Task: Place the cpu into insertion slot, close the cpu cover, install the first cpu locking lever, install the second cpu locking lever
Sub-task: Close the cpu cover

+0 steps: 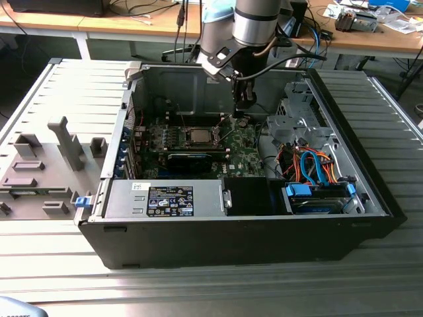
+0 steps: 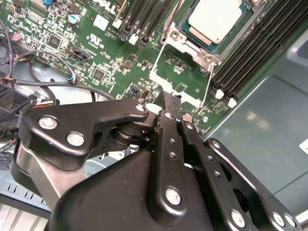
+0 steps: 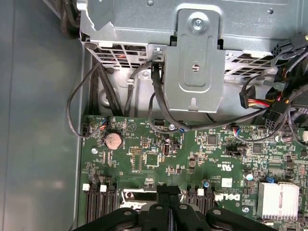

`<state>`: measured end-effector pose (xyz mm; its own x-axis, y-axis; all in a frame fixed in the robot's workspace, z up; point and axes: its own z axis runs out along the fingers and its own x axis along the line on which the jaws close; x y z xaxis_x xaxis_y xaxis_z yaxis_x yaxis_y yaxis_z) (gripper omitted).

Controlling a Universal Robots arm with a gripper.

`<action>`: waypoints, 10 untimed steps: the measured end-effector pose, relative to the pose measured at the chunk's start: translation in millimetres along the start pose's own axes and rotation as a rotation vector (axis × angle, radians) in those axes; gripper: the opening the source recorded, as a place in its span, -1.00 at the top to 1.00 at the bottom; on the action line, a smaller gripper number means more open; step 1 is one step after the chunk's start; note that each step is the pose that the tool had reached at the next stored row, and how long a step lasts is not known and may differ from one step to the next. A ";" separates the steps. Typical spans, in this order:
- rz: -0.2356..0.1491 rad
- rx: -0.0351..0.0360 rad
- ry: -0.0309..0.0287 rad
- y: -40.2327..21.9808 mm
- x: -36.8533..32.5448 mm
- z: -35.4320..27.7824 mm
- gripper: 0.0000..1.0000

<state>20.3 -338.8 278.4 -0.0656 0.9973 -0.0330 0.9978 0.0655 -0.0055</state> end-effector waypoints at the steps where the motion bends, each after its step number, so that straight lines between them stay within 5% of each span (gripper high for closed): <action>1: 0.000 0.0000 0.0000 0.4 0.0 0.0 0.78; 10: 0.000 0.0000 -0.0001 3.2 -0.2 0.1 0.78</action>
<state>23.5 -338.8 278.4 -0.0656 0.9973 -0.0331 0.9978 0.0654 -0.0055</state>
